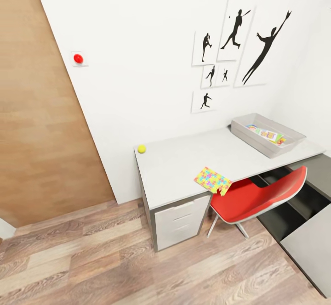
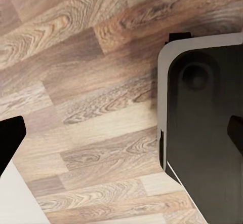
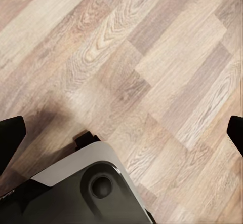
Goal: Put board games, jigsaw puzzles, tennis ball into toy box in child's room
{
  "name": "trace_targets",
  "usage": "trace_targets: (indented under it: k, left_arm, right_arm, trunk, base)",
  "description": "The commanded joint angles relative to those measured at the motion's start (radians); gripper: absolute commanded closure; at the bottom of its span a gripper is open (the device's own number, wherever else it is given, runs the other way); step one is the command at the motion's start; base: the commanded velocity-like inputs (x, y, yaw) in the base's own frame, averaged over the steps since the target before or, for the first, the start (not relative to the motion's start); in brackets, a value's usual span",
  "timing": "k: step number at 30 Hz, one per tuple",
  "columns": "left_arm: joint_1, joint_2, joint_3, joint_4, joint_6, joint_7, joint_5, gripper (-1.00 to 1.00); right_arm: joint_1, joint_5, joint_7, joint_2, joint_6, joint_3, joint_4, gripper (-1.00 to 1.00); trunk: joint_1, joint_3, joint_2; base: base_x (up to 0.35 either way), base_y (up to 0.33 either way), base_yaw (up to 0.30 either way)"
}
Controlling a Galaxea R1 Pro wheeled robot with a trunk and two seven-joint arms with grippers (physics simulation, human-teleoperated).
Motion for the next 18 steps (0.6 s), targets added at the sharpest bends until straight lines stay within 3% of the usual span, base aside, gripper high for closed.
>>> trace_targets:
  k: [1, 18]
  left_arm:
    - [-0.001, 0.0, -0.005, 0.001, -0.003, 0.004, -0.002, -1.0]
    - [-0.001, 0.0, -0.005, 0.001, -0.003, 0.004, -0.002, -1.0]
  right_arm:
    - [-0.001, -0.011, -0.006, -0.001, -0.009, 0.008, 0.003, -1.0]
    - [-0.001, -0.006, -0.006, 0.005, -0.02, 0.008, 0.018, -1.0]
  trunk:
    - [0.001, 0.0, -0.002]
    - [0.001, 0.028, -0.002]
  base:
    - [0.0, 0.0, 0.0]
    - [0.0, 0.0, 0.0]
